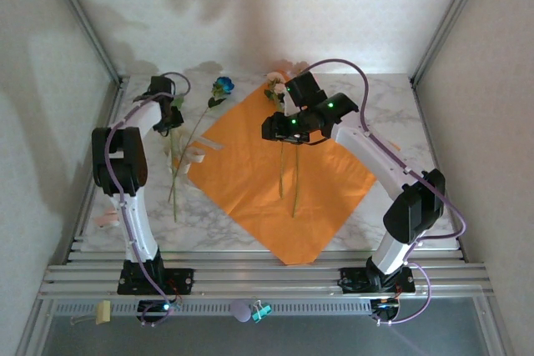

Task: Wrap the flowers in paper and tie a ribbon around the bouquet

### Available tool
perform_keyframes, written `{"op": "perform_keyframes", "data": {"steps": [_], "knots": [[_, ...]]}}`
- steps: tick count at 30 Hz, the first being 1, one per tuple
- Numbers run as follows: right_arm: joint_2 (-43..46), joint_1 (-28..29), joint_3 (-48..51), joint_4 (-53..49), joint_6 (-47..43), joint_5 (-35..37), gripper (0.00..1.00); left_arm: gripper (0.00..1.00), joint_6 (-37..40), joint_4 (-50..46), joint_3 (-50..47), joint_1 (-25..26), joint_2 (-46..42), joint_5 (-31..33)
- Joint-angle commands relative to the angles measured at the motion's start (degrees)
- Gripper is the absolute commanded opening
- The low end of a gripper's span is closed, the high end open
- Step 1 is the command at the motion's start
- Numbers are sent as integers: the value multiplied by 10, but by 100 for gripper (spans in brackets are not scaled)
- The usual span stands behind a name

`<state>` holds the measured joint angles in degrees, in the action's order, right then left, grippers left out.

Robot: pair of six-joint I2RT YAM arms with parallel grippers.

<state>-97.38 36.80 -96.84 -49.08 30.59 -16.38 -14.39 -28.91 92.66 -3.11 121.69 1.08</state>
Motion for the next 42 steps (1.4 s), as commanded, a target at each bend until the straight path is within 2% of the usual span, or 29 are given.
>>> {"op": "perform_keyframes", "data": {"steps": [1, 10, 20, 25, 27, 35, 39, 42], "knots": [[4, 6, -9, -7, 4, -5, 49, 29, 16, -11, 19, -7, 24, -4], [3, 5, -15, -13, 3, -3, 49, 28, 25, -19, 36, -6, 61, 0], [1, 5, -15, -13, 3, -3, 49, 18, 39, -14, 24, -2, 40, 24], [-2, 5, -19, -13, 3, -2, 48, 9, 55, -25, 26, 5, 8, 58], [-4, 5, -21, -13, 3, -4, 48, 0, 64, -27, 23, 11, -9, 71], [-9, 6, -28, -10, 2, -9, 48, 0, 78, -36, 0, 40, -68, 115], [-5, 7, -22, -9, 2, -8, 48, 0, 66, -46, -10, 46, -91, 109], [1, 7, -13, -5, 3, -7, 48, 0, 56, -46, -14, 46, -109, 72]]}}
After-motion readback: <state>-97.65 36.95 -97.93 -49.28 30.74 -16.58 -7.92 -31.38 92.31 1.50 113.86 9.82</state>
